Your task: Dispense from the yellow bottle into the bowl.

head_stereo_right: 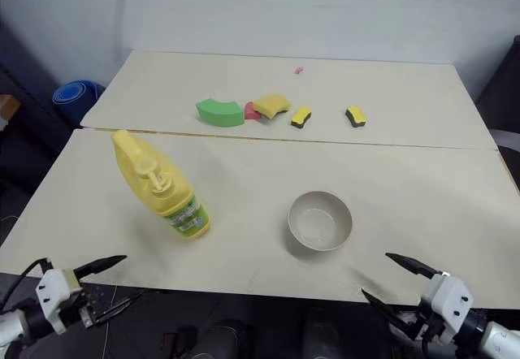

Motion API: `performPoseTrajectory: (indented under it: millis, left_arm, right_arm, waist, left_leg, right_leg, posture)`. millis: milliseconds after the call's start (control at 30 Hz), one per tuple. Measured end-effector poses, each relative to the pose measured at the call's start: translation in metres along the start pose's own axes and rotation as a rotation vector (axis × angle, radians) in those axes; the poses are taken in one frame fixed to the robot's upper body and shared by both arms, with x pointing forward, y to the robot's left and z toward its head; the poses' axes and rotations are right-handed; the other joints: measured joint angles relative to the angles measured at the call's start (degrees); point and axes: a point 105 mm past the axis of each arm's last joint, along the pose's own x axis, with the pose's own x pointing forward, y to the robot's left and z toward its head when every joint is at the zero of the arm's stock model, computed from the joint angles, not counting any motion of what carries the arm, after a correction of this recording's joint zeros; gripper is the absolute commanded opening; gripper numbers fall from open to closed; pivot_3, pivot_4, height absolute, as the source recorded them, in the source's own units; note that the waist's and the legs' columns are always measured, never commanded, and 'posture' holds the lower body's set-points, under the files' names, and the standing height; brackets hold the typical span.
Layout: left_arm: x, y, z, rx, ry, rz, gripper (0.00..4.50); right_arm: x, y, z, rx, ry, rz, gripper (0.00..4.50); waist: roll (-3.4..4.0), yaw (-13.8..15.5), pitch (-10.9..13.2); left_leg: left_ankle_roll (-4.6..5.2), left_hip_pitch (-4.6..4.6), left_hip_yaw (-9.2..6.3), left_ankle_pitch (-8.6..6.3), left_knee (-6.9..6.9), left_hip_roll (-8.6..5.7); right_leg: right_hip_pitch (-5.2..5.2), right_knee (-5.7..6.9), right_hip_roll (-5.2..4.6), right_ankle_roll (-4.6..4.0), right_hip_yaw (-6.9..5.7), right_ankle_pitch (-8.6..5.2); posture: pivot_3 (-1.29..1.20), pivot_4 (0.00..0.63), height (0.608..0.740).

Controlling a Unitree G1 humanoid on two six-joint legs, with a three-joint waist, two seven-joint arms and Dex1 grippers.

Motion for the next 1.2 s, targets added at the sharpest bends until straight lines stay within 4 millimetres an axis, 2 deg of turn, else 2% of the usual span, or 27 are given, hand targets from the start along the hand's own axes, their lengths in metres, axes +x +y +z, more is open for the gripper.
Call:
performPoseTrajectory:
  millis: [100, 200, 300, 533, 700, 800, 1000, 1133, 1200]
  left_arm:
    - [0.005, -0.003, 0.008, -0.036, -0.005, -0.035, 4.49]
    - [0.006, -0.008, 0.021, -0.158, -0.021, -0.133, 4.49]
    - [0.01, -0.013, 0.041, -0.142, -0.069, -0.235, 4.49]
    - [0.027, -0.022, 0.086, -0.012, -0.156, -0.359, 4.49]
    - [0.031, -0.027, 0.089, -0.031, -0.14, -0.37, 4.49]
    - [0.033, -0.032, 0.089, -0.054, -0.128, -0.369, 4.5]
    - [0.037, -0.03, 0.093, -0.114, -0.139, -0.308, 4.5]
    - [0.035, -0.033, 0.097, -0.125, -0.139, -0.296, 4.5]
    - [0.032, -0.035, 0.098, -0.142, -0.136, -0.293, 4.5]
  right_arm:
    - [0.01, 0.007, 0.005, 0.008, -0.023, 0.042, 4.5]
    - [0.033, 0.01, 0.03, -0.001, -0.091, 0.091, 4.5]
    - [0.064, 0.008, 0.048, -0.008, -0.07, 0.143, 4.5]
    - [0.111, 0.013, 0.038, -0.045, 0.087, 0.197, 4.5]
    - [0.136, 0.013, 0.025, -0.076, 0.123, 0.185, 4.5]
    - [0.144, 0.014, 0.025, -0.125, 0.109, 0.196, 3.88]
    - [0.152, 0.02, 0.026, -0.214, 0.08, 0.256, 1.64]
    - [0.159, 0.013, 0.024, -0.244, 0.095, 0.273, 0.19]
    - [0.162, 0.01, 0.027, -0.26, 0.089, 0.294, 0.03]
  waist:
    - [0.02, -0.17, 0.01]
    - [0.0, -0.44, 0.02]
    - [0.0, -0.24, 0.02]
    - [-0.04, -0.06, 0.0]
    - [-0.04, -0.84, -0.01]
    - [-0.04, -0.81, -0.01]
    - [-0.05, -0.52, -0.01]
    - [-0.05, -0.82, -0.01]
    - [-0.06, -1.15, -0.01]
  left_leg:
    - [-0.08, 0.02, 0.05, -0.02, 0.0, 0.1]
    - [-0.23, 0.08, 0.15, -0.04, 0.06, 0.38]
    - [-0.35, 0.09, 0.17, 0.0, 0.11, 0.52]
    - [-0.48, -0.06, 0.14, 0.01, 0.12, 0.61]
    - [-0.47, -0.03, 0.26, 0.02, 0.12, 0.64]
    - [-0.48, -0.04, 0.26, 0.02, 0.12, 0.64]
    - [-0.5, 0.0, 0.26, 0.04, 0.15, 0.64]
    - [-0.5, 0.0, 0.28, 0.05, 0.18, 0.65]
    - [-0.52, 0.01, 0.28, 0.04, 0.18, 0.72]
  right_leg:
    - [0.0, 0.01, 0.11, -0.01, 0.04, 0.0]
    - [-0.01, 0.01, 0.41, -0.19, 0.18, 0.1]
    - [-0.03, -0.01, 0.57, -0.36, 0.22, 0.2]
    - [-0.14, -0.01, 0.69, -0.5, 0.12, 0.13]
    - [-0.18, -0.02, 0.78, -0.49, 0.17, 0.13]
    - [-0.19, -0.02, 0.78, -0.49, 0.16, 0.13]
    - [-0.17, 0.03, 0.8, -0.49, 0.17, 0.13]
    - [-0.17, 0.05, 0.8, -0.49, 0.2, 0.14]
    - [-0.16, 0.04, 0.82, -0.49, 0.19, 0.14]
  posture:
    - [0.0, 0.15, 0.74]
    - [0.0, 0.15, 0.74]
    - [0.0, 0.15, 0.74]
    - [0.0, 0.15, 0.74]
    - [0.0, 0.15, 0.74]
    - [0.0, 0.15, 0.74]
    - [0.0, 0.15, 0.74]
    - [0.0, 0.15, 0.74]
    - [0.0, 0.15, 0.74]
